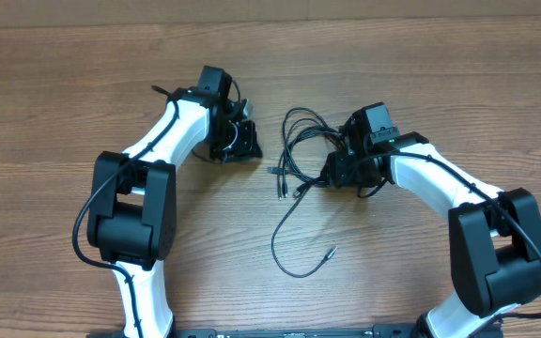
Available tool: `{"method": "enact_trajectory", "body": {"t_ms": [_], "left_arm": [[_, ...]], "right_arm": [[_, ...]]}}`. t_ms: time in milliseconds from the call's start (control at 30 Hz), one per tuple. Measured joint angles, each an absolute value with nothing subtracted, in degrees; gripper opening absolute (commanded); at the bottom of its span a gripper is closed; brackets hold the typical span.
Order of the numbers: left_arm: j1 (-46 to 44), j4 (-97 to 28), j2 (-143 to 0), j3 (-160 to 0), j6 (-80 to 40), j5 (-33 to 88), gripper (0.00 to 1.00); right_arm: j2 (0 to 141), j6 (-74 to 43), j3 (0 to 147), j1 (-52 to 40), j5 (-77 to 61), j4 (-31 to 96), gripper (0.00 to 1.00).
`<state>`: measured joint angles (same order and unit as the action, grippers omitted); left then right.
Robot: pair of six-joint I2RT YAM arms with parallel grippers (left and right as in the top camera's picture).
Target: Untangle cables
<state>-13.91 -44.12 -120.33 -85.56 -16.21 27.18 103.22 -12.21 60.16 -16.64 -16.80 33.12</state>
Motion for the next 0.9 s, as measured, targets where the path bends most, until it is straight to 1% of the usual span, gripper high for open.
{"method": "enact_trajectory", "body": {"t_ms": [200, 233, 367, 433, 467, 500, 533, 567, 600, 633, 700, 733, 800, 900], "left_arm": [[-15.20, -37.08, -120.33, -85.60, -18.02, 27.38, 0.49], [-15.68, -35.97, -120.33, -85.62, -18.28, 27.38, 0.52], [-18.46, -33.87, -120.36, -85.65, -19.44, 25.76, 0.57], [-20.53, -33.87, -120.33, -85.65, -20.53, 22.63, 0.58], [-21.91, -33.85, -120.33, -85.65, -21.12, 20.60, 0.57], [-22.28, -33.82, -120.36, -85.65, -21.17, 20.01, 0.55], [-23.38, -33.85, -120.36, -85.65, -21.39, 18.28, 0.49], [-24.10, -33.85, -120.36, -85.65, -21.56, 17.06, 0.38], [-24.88, -33.95, -120.36, -85.65, -21.78, 15.40, 0.37], [-25.36, -34.13, -120.36, -85.65, -22.24, 14.55, 0.39], [-26.20, -34.89, -120.36, -85.65, -22.39, 12.84, 0.51], [-26.26, -35.35, -120.36, -85.65, -22.52, 12.25, 0.56], [-26.11, -36.77, -120.36, -85.65, -22.48, 11.40, 0.57], [-25.23, -40.53, -120.36, -85.67, -21.56, 11.68, 0.57]], "right_arm": [[103.22, -13.87, 60.16, -16.64, -18.06, 32.05, 0.60], [103.22, -14.02, 60.16, -16.64, -18.04, 32.08, 0.60], [103.22, -14.70, 60.16, -16.64, -18.13, 32.08, 0.60], [103.22, -14.81, 60.16, -16.64, -18.20, 32.12, 0.60], [103.22, -14.92, 60.16, -16.64, -18.20, 32.16, 0.60], [103.22, -14.94, 60.16, -16.64, -18.17, 32.16, 0.60], [103.22, -14.98, 60.16, -16.64, -18.20, 32.14, 0.60], [103.22, -14.98, 60.16, -16.64, -18.20, 32.18, 0.60], [103.22, -15.00, 60.16, -16.64, -18.20, 32.16, 0.60], [103.22, -14.96, 60.16, -16.64, -18.20, 32.14, 0.60], [103.22, -14.98, 60.16, -16.64, -18.20, 32.21, 0.61], [103.22, -15.00, 60.16, -16.64, -18.22, 32.23, 0.61], [103.22, -14.98, 60.16, -16.64, -18.22, 32.69, 0.63], [103.22, -15.05, 60.16, -16.64, -18.26, 32.88, 0.66]]}}
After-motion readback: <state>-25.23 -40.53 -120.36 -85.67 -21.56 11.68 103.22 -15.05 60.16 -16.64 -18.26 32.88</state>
